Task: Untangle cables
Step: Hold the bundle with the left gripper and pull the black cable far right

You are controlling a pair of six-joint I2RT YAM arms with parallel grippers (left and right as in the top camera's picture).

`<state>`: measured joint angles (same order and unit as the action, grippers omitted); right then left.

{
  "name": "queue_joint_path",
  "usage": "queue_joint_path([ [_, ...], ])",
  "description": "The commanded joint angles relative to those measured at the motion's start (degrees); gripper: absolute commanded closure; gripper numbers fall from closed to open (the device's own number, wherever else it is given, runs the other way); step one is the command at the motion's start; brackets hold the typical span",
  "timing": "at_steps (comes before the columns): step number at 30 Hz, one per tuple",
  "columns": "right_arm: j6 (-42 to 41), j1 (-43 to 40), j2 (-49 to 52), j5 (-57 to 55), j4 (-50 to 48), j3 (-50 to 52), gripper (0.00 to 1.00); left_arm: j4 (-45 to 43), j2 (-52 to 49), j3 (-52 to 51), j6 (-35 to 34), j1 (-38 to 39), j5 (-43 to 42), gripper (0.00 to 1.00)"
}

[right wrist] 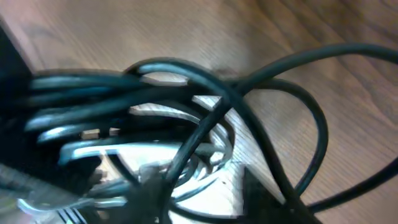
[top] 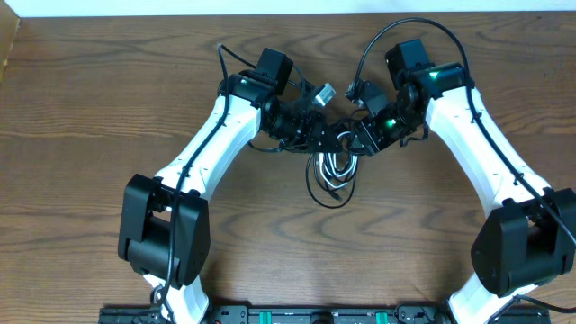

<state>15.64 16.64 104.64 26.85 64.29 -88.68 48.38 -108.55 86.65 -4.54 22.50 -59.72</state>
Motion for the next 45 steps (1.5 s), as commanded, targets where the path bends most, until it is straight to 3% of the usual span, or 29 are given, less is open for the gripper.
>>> queue_joint_path([
  [1, -0.57, 0.31, 0.33, -5.03, -0.20, -0.48, 0.99, -0.02, -0.02, -0.17, -0.28, -0.37, -4.52, 0.93],
  [11, -13.42, -0.81, 0.33, -36.17, -0.39, -0.48, 0.99, 0.22, 0.00, -0.17, -0.26, -0.37, 3.52, 0.92],
  [16, -16.06, -3.56, 0.33, -43.45, -0.52, -0.48, 0.99, 0.85, 0.00, -0.17, -0.24, -0.37, 3.93, 0.92],
  [30, -19.23, -20.55, 0.33, -43.21, -2.19, -0.48, 0.99, 4.57, 0.00, -0.17, 0.39, -1.88, 2.84, 0.93],
  [38, -22.05, -29.38, 0.33, -38.27, -2.05, -0.48, 0.99, 4.68, 0.00, -0.17, 5.27, -7.67, -11.54, 0.93],
  [45, -22.05, -32.46, 0.33, -32.46, -2.16, -0.48, 0.99, 4.72, 0.00, -0.17, 5.38, -10.38, -11.61, 0.93],
])
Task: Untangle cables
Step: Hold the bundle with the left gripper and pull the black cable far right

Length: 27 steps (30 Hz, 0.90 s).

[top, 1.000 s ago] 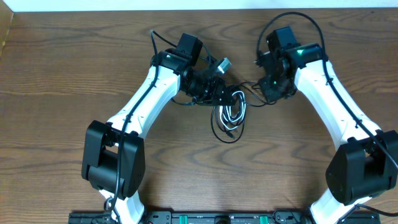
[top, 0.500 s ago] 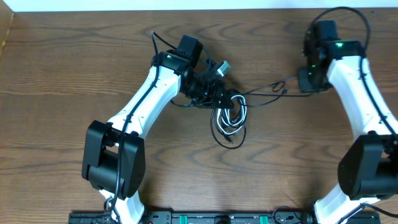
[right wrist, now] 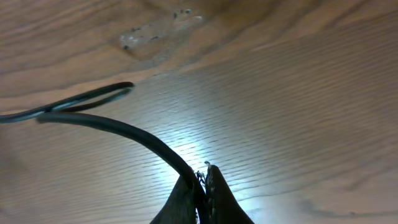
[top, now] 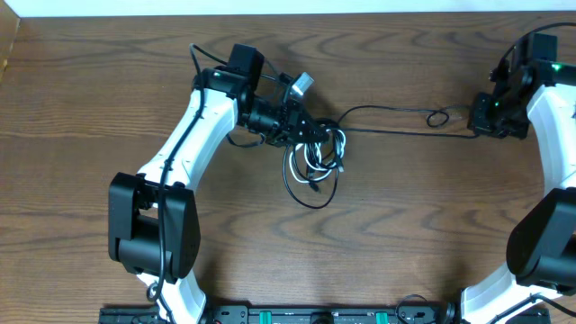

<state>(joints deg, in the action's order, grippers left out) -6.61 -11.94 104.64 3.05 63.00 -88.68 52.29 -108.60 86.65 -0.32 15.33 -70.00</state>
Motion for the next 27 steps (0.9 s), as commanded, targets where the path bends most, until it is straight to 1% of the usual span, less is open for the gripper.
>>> queue_joint_path([
  [1, 0.22, -3.89, 0.33, -8.63, -0.96, -0.48, 0.99, 0.81, 0.04, -0.17, 1.16, -3.21, -1.31, 0.93],
  [5, 0.20, -3.89, 0.33, -9.27, -2.12, -0.48, 0.99, 0.98, 0.04, -0.17, 1.20, -2.99, 0.26, 0.93],
  [6, -0.42, -3.96, 0.33, -11.30, -3.45, -0.48, 0.99, 1.22, 0.04, -0.17, 1.36, -2.99, 0.94, 0.93],
  [9, -5.88, -4.55, 0.37, -20.98, -8.68, -0.48, 0.99, 2.27, 0.04, -0.17, 1.38, -2.99, 3.32, 0.93],
  [11, -7.93, -5.20, 0.37, -23.87, -12.61, -0.48, 0.99, 3.39, 0.04, -0.17, 2.23, -3.02, 4.39, 0.93],
  [15, -11.72, -6.10, 0.37, -23.67, -18.03, -0.46, 0.99, 5.44, 0.04, -0.17, 3.98, -2.99, 5.33, 0.93],
  [20, -12.02, -6.08, 0.37, -23.23, -18.01, -0.46, 0.99, 5.51, 0.04, -0.17, 4.20, -2.99, 7.17, 0.93],
  [23, -12.00, -6.08, 0.37, -23.26, -16.63, -0.44, 0.99, 5.51, 0.04, -0.17, 4.17, -2.99, 11.96, 0.92],
  [27, -11.17, -6.23, 0.39, -23.32, -16.41, -0.44, 0.98, 5.55, 0.04, -0.17, 4.11, -2.99, 22.69, 0.92],
])
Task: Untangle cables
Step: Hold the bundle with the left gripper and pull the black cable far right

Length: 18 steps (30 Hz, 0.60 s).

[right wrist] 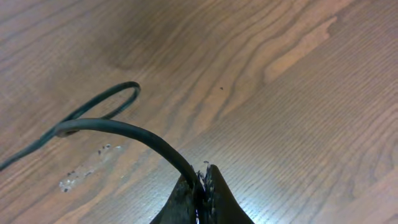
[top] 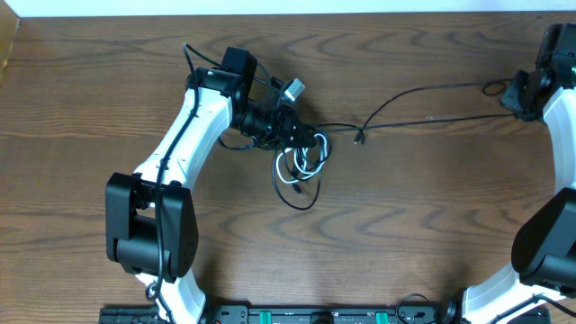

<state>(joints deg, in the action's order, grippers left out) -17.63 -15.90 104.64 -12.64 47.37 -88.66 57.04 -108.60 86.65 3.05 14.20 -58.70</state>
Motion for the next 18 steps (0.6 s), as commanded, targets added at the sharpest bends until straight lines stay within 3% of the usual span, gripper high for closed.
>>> queue_joint_path([
  [1, 0.09, -2.38, 0.37, -7.61, -0.94, -0.46, 0.98, 0.81, 0.04, -0.17, 0.39, -1.86, 13.86, 0.92],
  [3, 0.11, -2.60, 0.39, -7.61, -1.33, -0.46, 0.99, 0.81, 0.02, -0.17, -1.70, -1.86, 19.69, 0.86],
  [6, 0.09, -2.95, 0.39, -7.61, -1.73, -0.46, 0.99, 0.81, 0.02, -0.17, -4.81, -1.86, 26.58, 0.65],
  [7, 0.11, -3.13, 0.39, -7.61, -1.84, -0.46, 0.99, 0.81, 0.02, -0.17, -5.70, -1.86, 28.41, 0.62],
  [12, 0.09, -4.37, 0.39, -7.52, -3.32, -0.46, 0.99, 0.79, 0.02, -0.22, -8.35, -1.86, 35.43, 0.61],
  [18, 0.11, -4.83, 0.39, -5.79, -2.58, -0.46, 0.98, 0.66, -0.02, -0.83, -8.35, -1.86, 35.39, 0.60],
])
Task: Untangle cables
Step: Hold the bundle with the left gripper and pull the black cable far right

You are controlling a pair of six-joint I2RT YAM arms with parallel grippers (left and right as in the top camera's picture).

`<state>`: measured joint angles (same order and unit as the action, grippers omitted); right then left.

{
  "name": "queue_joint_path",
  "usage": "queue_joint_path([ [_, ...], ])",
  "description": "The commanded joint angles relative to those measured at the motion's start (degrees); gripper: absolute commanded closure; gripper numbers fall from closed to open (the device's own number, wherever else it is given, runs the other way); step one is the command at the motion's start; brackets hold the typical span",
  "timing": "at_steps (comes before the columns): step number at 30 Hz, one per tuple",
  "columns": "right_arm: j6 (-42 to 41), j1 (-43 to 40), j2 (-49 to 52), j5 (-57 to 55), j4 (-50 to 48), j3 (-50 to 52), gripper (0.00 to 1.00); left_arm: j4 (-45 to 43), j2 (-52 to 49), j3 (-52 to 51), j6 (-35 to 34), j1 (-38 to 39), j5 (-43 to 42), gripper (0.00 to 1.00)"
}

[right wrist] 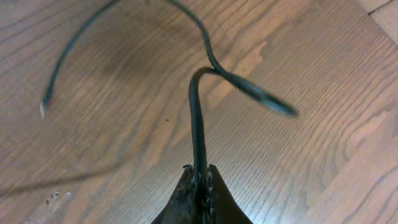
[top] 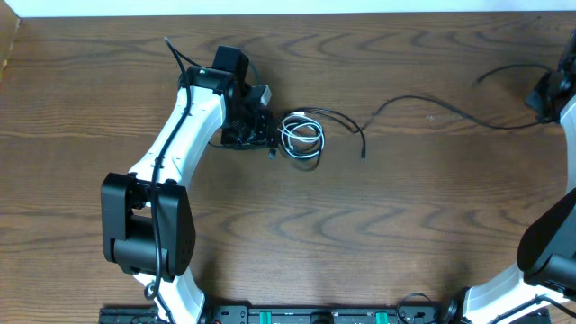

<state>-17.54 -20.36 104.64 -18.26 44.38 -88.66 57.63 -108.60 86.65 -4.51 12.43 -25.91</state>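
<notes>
A small bundle of white and black cables [top: 301, 135] lies left of the table's middle, at the tip of my left gripper [top: 266, 135], which looks shut on its edge. One black strand [top: 358, 131] trails from it to the right. A separate long black cable [top: 450, 113] runs from a free end [top: 373, 114] to the far right. My right gripper [right wrist: 199, 176] is shut on this cable [right wrist: 194, 118] near its plug [right wrist: 267, 102], which is blurred. In the overhead view this gripper [top: 543, 97] sits at the right edge.
The brown wooden table [top: 288, 234] carries nothing else. Its far edge meets a white wall [top: 288, 7]. My left arm [top: 175, 135] crosses the left half, and my right arm [top: 562, 135] runs along the right edge.
The long black cable's left end has come away from the bundle and lies apart from it. My left gripper has moved left and the bundle is tighter. My right gripper holds closer to the plug.
Both grippers were together at the tangled bundle mid-table. Then my right gripper was far right, shut on a black cable stretched from the bundle. Then it was farther back, the cable still reaching the bundle. Now the cable lies free of it.
</notes>
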Motion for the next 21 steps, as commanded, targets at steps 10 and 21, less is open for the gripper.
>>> queue_joint_path([
  [10, 0.04, -0.33, 0.39, 7.58, 2.60, -0.44, 0.96, -0.33, -0.07, -1.05, -2.16, -0.09, 2.62, 0.49],
  [21, 3.50, -0.22, 0.39, 18.73, 8.09, -0.39, 0.19, -8.92, -0.09, -1.05, -14.71, 0.48, 2.64, 0.43],
])
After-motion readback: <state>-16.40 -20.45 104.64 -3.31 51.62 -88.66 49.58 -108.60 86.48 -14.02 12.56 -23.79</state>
